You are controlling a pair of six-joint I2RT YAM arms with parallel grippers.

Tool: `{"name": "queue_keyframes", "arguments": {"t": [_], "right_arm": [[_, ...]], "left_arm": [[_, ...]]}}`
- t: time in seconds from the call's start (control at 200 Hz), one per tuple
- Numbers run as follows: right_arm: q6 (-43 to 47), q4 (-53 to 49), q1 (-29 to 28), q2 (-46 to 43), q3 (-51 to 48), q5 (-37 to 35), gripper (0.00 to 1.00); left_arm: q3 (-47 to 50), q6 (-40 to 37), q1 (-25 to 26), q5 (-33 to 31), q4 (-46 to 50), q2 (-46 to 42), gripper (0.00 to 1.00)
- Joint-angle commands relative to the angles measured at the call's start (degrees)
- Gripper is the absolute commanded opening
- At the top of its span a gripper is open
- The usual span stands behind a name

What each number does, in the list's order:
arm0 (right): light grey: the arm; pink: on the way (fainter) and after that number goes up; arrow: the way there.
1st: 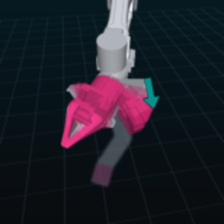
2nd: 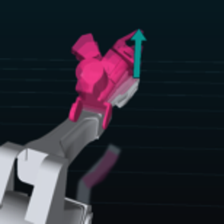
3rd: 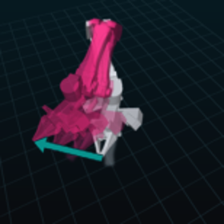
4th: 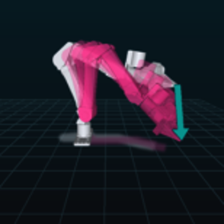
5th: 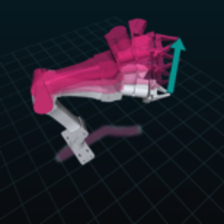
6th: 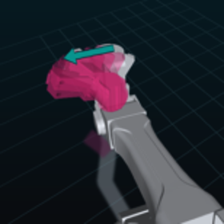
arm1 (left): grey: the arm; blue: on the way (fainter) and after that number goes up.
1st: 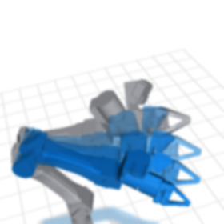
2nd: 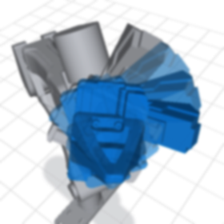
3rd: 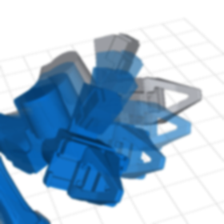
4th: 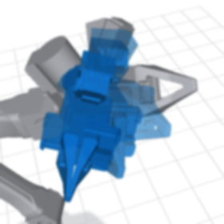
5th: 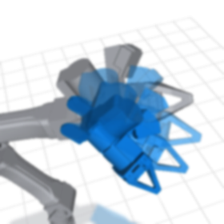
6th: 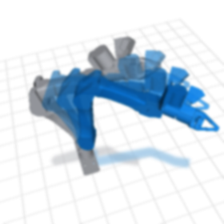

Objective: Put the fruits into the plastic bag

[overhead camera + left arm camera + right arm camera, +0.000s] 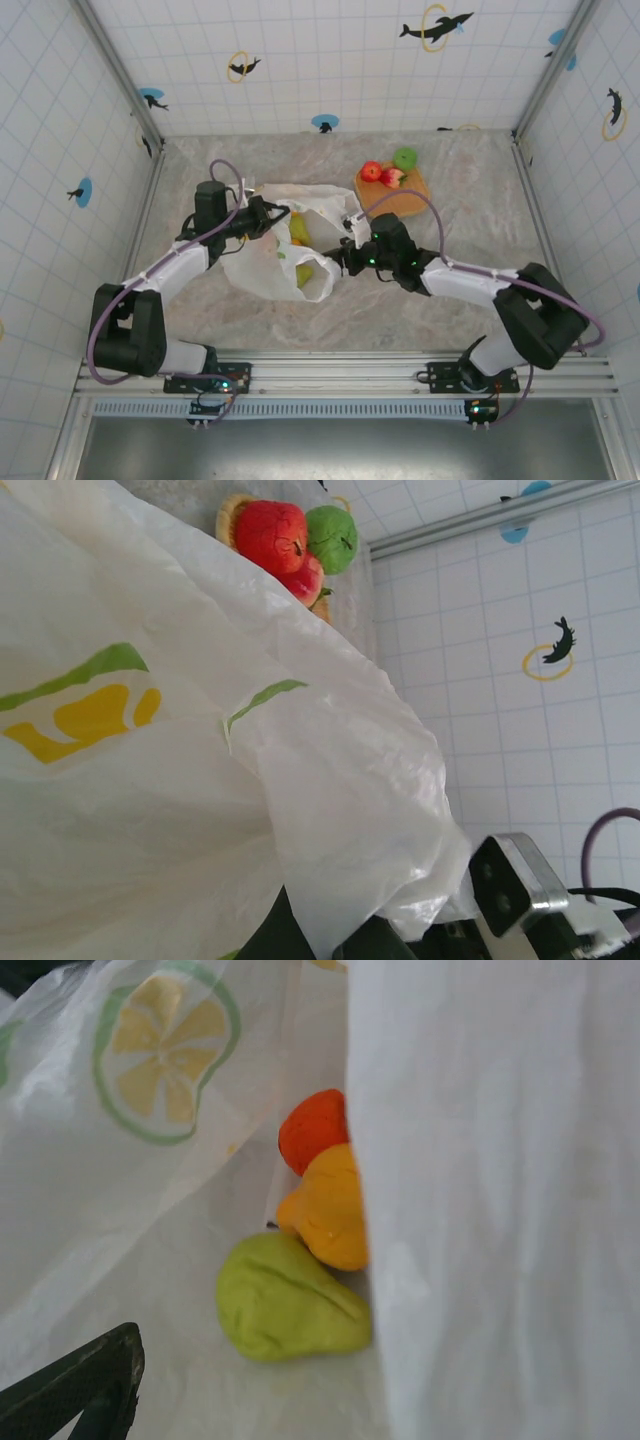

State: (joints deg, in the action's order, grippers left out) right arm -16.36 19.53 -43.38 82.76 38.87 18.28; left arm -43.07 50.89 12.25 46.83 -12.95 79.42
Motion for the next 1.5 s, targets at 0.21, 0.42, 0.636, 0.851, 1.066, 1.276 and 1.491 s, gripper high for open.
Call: {"name": "queue_keyframes", "arguments": {"t": [0.21,0.42,0.636,0.851,1.066,1.276,1.491], "right_arm": [[7.16,-9.60,6.00,-10.71,-3.47,6.84,0.98],[9.72,-12.47,8.74,-10.53,-3.59,16.56,0.97],[13.63,-19.31,9.10,-8.43,-3.28,21.35,0.96],[13.86,-17.88,6.63,-5.40,-5.19,25.28,0.94],[15.93,-20.66,8.00,-9.14,-4.80,24.23,0.93],[13.40,-18.81,13.94,-15.81,-5.39,23.90,0.92],[8.51,-15.59,22.44,-21.11,-4.79,18.88,0.92]], "left_arm": [[-0.35,-2.03,-0.35,-1.50,0.77,1.05,0.00],[-0.99,-2.11,-0.39,-1.68,1.37,1.18,0.00],[-3.15,-1.61,-0.40,-5.43,2.92,-0.38,0.00],[-4.35,0.33,-0.38,-9.63,2.23,-1.21,0.00],[-5.15,-0.55,-0.39,-13.16,4.25,-1.77,0.00],[-6.17,-2.02,-0.39,-11.67,6.70,-0.61,0.00],[-5.30,-2.08,0.21,-8.35,7.06,0.48,0.00]]}}
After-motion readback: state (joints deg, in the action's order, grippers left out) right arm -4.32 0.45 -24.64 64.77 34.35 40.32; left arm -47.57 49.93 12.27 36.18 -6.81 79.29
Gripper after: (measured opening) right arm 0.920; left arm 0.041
